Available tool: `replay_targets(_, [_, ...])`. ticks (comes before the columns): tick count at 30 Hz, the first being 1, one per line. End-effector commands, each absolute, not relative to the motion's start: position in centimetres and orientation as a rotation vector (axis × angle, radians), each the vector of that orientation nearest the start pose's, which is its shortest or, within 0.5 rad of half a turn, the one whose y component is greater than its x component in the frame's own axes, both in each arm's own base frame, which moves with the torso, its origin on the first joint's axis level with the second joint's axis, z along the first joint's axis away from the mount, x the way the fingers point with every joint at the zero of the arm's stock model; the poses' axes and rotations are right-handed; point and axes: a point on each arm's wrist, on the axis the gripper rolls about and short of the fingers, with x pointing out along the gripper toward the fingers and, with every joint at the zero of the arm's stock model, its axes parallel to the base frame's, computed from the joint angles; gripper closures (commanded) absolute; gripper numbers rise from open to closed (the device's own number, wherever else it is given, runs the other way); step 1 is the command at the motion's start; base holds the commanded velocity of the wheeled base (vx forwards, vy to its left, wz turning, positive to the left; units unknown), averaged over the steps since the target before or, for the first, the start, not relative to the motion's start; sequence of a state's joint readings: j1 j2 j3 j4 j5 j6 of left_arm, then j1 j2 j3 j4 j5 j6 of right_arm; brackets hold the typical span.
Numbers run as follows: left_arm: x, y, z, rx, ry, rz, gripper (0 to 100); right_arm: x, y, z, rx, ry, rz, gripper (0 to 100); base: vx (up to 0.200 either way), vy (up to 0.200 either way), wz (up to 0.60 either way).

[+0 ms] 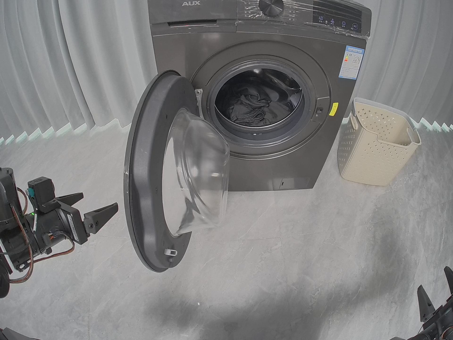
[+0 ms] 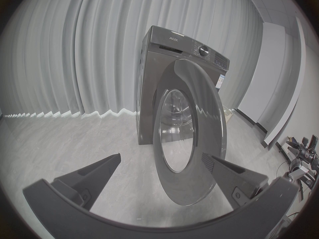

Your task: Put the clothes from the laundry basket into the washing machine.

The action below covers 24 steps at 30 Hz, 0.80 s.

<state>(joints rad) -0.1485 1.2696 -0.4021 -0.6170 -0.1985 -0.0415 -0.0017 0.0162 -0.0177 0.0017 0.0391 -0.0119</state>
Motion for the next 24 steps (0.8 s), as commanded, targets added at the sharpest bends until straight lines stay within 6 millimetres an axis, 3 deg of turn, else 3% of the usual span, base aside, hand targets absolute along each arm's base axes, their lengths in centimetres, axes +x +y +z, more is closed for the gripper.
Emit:
replay_targets(1, [18.4,-3.3,17.3,-0.046,0.285,-0.337,0,-2.2,0.1,7.5,-0.012,0.006,0.038,0,0.000,0.000,0.00])
replay_targets(8, [19.7,-4.2,16.8,-0.035,0.311,-0.369,0,-2.2,0.1,7.5,-0.012,0.006,0.038,0,0.000,0.000,0.00])
replay_targets(17, [21.3,-8.2,17.7,-0.032,0.269,-0.494,0,-2.2,0.1,7.5,-0.012,0.006,0.038,0,0.000,0.000,0.00])
replay_targets(24, [23.0,-10.2,17.6,-0.022,0.277,-0.510,0,-2.2,0.1,7.5,-0.012,0.006,0.038,0,0.000,0.000,0.00])
